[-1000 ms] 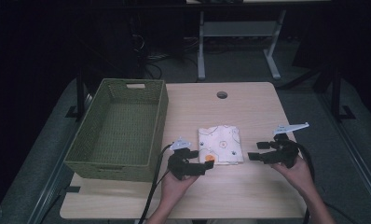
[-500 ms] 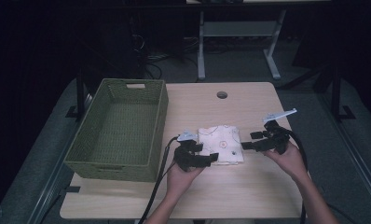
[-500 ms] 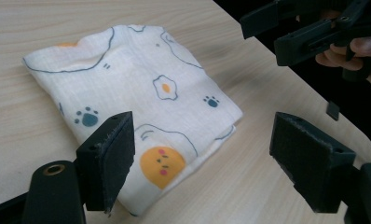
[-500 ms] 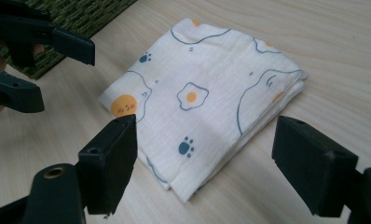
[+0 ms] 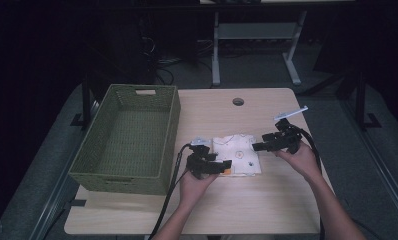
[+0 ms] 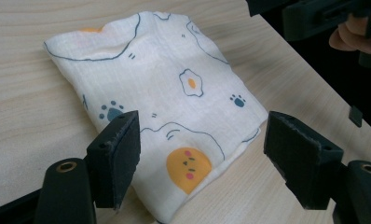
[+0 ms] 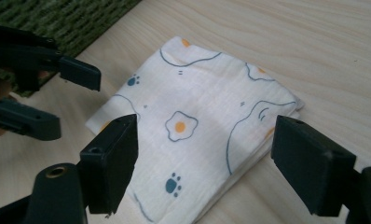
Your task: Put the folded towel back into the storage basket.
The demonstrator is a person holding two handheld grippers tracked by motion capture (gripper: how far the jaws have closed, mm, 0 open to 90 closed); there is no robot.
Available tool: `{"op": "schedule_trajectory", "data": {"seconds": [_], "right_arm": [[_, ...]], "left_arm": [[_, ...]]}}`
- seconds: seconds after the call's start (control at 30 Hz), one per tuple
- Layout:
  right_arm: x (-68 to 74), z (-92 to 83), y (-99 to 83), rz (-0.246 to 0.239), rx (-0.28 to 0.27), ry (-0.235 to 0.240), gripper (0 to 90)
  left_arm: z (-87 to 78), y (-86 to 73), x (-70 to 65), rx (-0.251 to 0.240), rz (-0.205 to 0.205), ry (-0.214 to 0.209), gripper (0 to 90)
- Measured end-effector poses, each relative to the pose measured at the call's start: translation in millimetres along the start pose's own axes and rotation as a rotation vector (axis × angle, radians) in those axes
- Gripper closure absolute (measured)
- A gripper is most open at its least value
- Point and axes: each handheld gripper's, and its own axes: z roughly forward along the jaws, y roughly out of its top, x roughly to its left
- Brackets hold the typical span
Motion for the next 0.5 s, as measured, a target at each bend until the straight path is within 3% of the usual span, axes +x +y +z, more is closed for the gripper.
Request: {"op": "schedule_trajectory", "data": {"seconds": [0.2,0.5], "right_arm": [[-7.5,13.9,4.0,0.012,0.018,-0.009,23.7],[-13.2,30.7,10.8,0.024,0.031,-0.013,27.3]], "left_arm": [[1.5,-2.0,-0.5,0.015,0.013,-0.001,34.8],[2.6,-5.8,5.4,0.025,-0.011,0.010,41.2]]}}
